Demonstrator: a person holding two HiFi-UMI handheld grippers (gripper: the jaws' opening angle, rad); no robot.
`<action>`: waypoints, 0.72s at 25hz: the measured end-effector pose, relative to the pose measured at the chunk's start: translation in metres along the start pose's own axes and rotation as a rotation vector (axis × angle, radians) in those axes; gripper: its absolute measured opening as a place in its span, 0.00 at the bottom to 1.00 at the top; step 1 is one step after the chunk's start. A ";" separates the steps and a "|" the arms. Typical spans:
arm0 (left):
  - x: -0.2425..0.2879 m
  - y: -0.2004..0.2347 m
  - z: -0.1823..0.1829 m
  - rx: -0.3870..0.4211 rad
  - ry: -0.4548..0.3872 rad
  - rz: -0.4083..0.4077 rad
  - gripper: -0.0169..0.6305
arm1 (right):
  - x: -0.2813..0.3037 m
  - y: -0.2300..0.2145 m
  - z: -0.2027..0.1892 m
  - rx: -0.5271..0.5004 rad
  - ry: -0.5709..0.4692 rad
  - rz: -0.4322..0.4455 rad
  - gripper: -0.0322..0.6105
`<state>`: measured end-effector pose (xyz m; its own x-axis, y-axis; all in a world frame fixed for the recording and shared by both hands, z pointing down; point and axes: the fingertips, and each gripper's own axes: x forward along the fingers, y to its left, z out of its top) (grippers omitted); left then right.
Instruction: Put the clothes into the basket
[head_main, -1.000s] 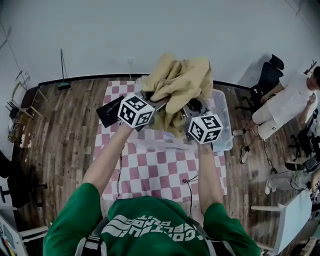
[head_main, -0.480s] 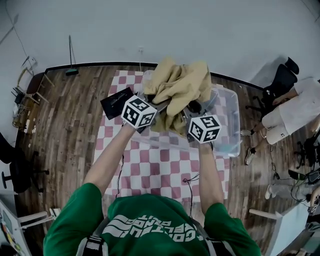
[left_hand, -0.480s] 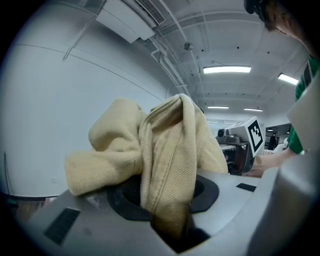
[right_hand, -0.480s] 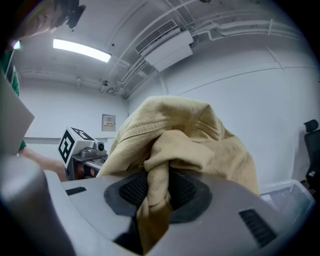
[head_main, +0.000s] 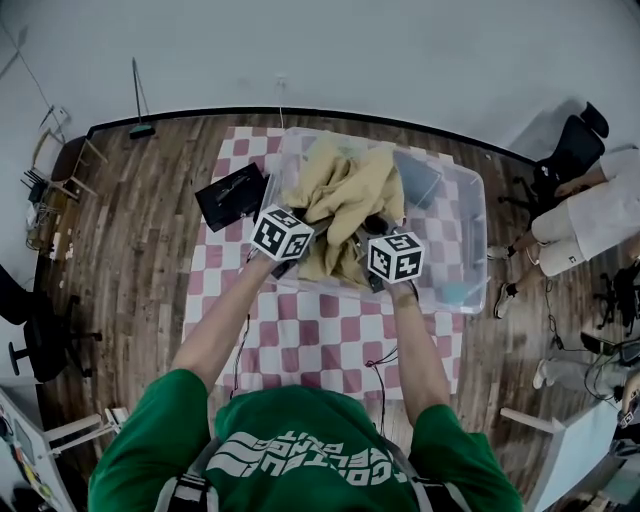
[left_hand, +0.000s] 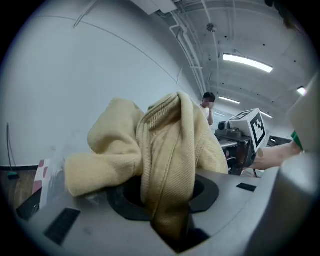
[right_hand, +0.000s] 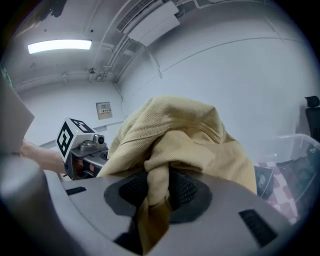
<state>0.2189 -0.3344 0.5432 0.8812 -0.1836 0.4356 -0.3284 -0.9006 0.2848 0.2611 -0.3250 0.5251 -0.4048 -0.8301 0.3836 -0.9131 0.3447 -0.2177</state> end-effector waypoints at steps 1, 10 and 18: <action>0.004 0.003 -0.007 -0.011 0.020 0.000 0.21 | 0.004 -0.003 -0.008 0.005 0.024 0.006 0.22; 0.041 0.032 -0.059 -0.096 0.197 0.014 0.21 | 0.045 -0.028 -0.064 0.013 0.274 0.083 0.22; 0.061 0.056 -0.107 -0.165 0.336 0.072 0.21 | 0.077 -0.041 -0.113 0.062 0.470 0.117 0.22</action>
<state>0.2183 -0.3538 0.6773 0.7024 -0.0801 0.7073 -0.4596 -0.8098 0.3647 0.2617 -0.3534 0.6649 -0.4957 -0.4944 0.7141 -0.8613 0.3853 -0.3311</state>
